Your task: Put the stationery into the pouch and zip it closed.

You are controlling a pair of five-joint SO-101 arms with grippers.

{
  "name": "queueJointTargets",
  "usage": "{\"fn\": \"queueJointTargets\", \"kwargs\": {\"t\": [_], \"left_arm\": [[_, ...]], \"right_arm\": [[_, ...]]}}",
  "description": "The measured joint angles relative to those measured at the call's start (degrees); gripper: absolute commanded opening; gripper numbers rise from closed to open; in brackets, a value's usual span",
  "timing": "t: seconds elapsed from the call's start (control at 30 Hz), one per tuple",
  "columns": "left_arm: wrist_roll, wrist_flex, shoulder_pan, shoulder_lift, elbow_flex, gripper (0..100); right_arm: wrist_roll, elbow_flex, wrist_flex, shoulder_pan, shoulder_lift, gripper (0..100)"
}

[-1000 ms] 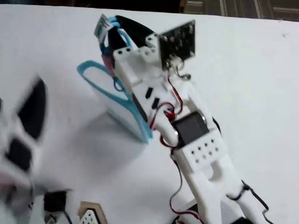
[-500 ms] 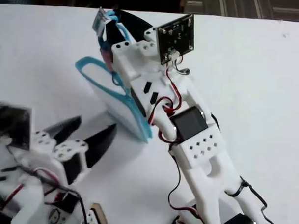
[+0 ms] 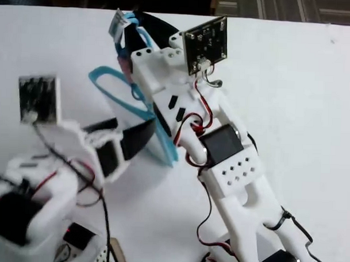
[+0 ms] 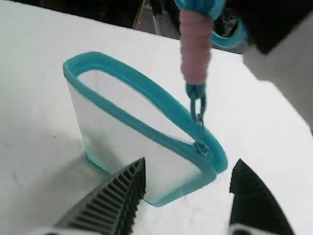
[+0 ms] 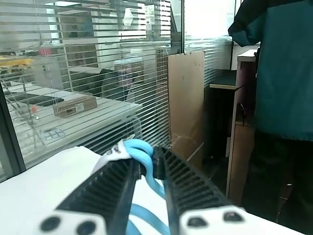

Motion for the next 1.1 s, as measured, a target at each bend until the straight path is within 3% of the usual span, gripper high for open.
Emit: {"fn": "queueJointTargets", "kwargs": {"t": [0.2, 0.53, 0.63, 0.8, 0.9, 1.1], "left_arm": [[-0.7, 4.4, -2.5, 6.2, -5.2, 25], [-12.0, 9.1, -2.6, 5.4, -6.9, 24], [-16.0, 10.0, -2.6, 5.0, -6.9, 19], [-24.8, 8.1, -0.7, 4.9, -6.9, 3], [-30.2, 6.2, 0.1, 4.9, -6.9, 3], [-32.2, 4.2, 0.0, 5.6, -6.8, 3]], "right_arm": [[0.0, 0.0, 0.0, -0.1, 0.0, 1.6], [0.0, 0.0, 0.0, -0.3, 0.3, 1.6], [0.0, 0.0, 0.0, -0.4, 0.3, 1.6], [0.2, 0.0, 0.0, -0.4, 0.3, 1.6], [0.2, -1.8, 0.0, -0.3, 0.3, 1.6], [0.2, -3.8, 0.5, -0.4, 0.4, 1.6]]}}
